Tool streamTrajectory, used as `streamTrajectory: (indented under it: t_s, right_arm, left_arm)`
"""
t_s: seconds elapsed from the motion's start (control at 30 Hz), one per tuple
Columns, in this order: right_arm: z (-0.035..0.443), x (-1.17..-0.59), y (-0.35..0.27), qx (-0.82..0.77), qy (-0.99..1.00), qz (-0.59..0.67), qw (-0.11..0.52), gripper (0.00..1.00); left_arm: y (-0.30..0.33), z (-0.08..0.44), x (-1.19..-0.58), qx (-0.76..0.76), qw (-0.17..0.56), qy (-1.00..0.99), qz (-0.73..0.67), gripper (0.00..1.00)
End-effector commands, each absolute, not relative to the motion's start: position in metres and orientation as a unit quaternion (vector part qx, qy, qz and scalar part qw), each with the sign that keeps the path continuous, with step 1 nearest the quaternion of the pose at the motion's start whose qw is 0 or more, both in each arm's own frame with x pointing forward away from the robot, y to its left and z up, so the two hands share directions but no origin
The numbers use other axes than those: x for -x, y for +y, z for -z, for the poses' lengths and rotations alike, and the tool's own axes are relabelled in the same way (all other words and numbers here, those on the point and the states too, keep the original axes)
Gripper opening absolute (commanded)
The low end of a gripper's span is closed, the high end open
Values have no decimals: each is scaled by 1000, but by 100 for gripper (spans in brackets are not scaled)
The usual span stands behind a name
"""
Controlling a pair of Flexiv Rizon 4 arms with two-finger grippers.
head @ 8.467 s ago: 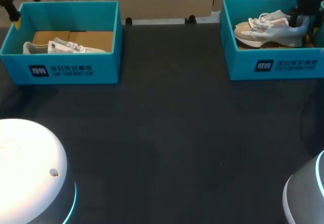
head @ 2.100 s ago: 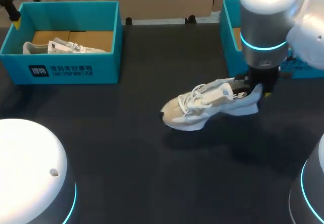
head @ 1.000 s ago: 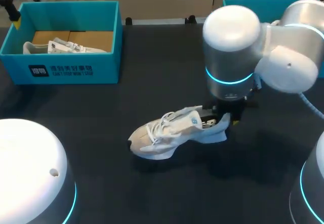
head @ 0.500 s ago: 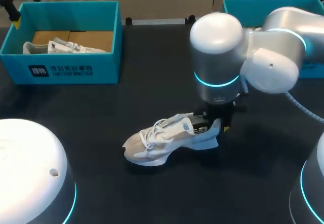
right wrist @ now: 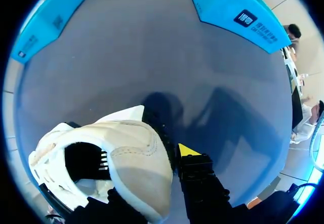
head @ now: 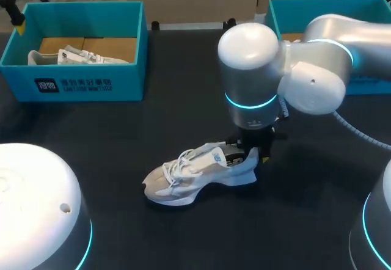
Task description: Take the shoe out of the shoebox, open the shoe tongue, remove and reinsert the insole, then place the shoe into the shoebox
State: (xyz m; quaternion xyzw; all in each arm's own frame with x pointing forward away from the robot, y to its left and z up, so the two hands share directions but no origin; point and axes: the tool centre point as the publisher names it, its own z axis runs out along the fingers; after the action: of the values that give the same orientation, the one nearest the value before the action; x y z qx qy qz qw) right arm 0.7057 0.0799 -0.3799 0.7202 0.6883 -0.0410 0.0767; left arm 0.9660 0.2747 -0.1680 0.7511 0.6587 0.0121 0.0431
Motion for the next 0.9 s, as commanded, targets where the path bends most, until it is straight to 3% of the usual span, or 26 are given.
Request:
streamTrajectory:
  t_s: [0.03,0.57,0.6,0.67,0.73,0.8,0.9]
  right_arm:
    - [387,-708,83,-722,687,44,72,0]
    - [399,-710,82,-728,680,59,69,0]
    - [399,-710,82,-728,679,60,69,4]
    - [399,-709,82,-730,677,60,68,34]
    - [398,-709,81,-733,674,60,68,47]
    - [395,-707,79,-737,670,58,67,100]
    - [386,-704,76,-742,664,54,67,100]
  left_arm:
    - [275,168,-966,-751,42,658,-13,100]
    - [275,168,-966,-751,42,658,-13,100]
    - [275,168,-966,-751,42,658,-13,100]
    - [275,168,-966,-751,42,658,-13,100]
    - [275,168,-966,-751,42,658,-13,100]
    - [275,168,-966,-751,42,658,-13,100]
    - [275,168,-966,-751,42,658,-13,100]
